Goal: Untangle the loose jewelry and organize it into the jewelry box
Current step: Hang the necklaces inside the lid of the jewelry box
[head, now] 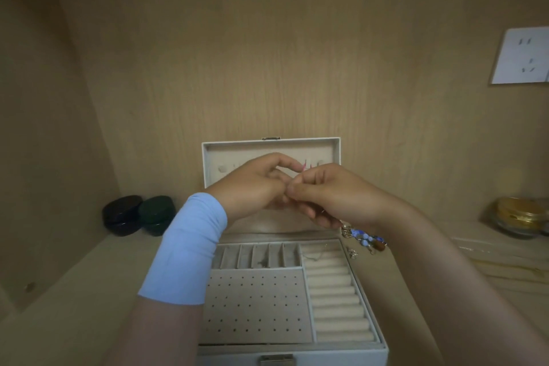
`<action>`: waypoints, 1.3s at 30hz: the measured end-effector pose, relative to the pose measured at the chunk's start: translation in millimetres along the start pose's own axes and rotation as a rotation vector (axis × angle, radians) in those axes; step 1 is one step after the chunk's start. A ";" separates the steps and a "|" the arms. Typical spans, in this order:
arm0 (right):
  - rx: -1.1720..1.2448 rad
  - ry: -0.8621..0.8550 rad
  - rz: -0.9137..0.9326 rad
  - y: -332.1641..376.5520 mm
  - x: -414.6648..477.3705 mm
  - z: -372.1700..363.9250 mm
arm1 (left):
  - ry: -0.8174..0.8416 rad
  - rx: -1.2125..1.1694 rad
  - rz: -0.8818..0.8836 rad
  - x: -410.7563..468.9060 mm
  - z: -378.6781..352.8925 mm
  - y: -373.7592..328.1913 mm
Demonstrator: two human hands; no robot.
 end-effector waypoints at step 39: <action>-0.103 -0.659 -0.052 -21.7 11.4 40.9 | -0.325 -0.026 -0.099 25.8 32.4 28.6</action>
Point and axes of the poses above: each hand's wrist, its own x-axis towards the middle knuckle, its own z-axis out of the back of the hand, y = z × x, the point moved 7 cm from there along x, towards the middle knuckle, and after that the axes turned 14 degrees about -x, right-handed, at the moved point
